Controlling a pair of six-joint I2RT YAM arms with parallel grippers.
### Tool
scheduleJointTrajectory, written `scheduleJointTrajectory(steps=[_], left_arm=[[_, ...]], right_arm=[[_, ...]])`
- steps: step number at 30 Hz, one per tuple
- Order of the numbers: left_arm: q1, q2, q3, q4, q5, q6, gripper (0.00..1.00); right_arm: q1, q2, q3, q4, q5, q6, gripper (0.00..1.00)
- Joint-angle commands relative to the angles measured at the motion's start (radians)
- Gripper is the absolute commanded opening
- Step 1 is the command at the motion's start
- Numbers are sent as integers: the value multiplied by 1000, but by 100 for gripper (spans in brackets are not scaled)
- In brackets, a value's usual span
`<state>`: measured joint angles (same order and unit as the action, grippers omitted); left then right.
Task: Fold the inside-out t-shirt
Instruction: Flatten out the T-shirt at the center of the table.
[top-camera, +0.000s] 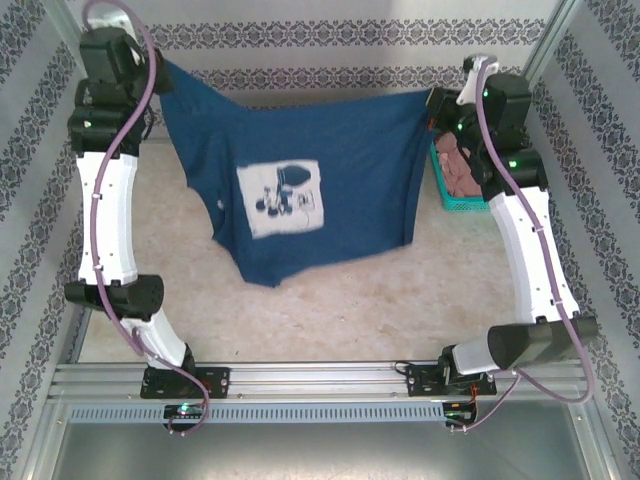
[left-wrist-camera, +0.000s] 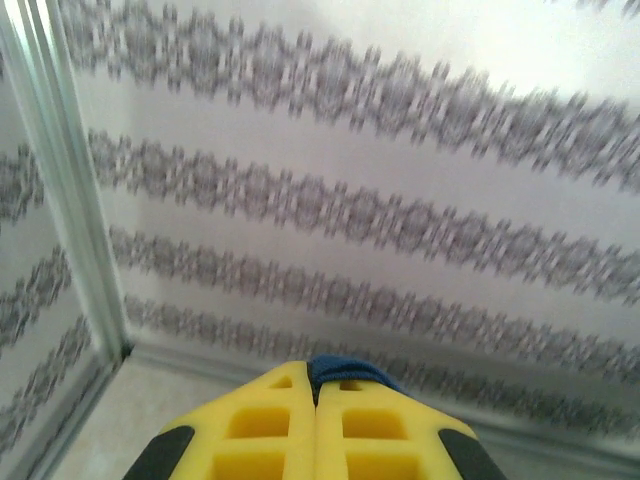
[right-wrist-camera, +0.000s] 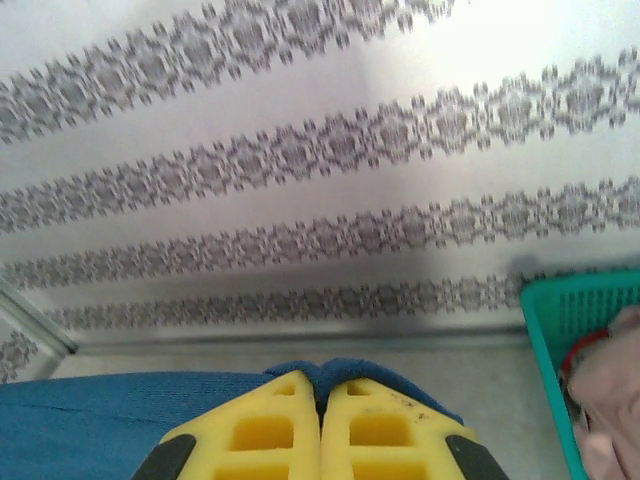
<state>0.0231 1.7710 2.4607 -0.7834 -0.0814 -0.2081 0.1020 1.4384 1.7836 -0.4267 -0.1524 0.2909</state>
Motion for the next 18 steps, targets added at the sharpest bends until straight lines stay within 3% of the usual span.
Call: scheduleJointTrajectory(steps=[1, 7, 18], left_arm=[[18, 2, 179, -11, 42, 21, 0], [18, -119, 138, 12, 69, 18, 0], [18, -476, -71, 56, 107, 49, 0]], right_arm=[[-2, -13, 139, 89, 9, 18, 0], [38, -85, 182, 18, -23, -46, 0], [157, -413, 69, -99, 49, -147, 0]])
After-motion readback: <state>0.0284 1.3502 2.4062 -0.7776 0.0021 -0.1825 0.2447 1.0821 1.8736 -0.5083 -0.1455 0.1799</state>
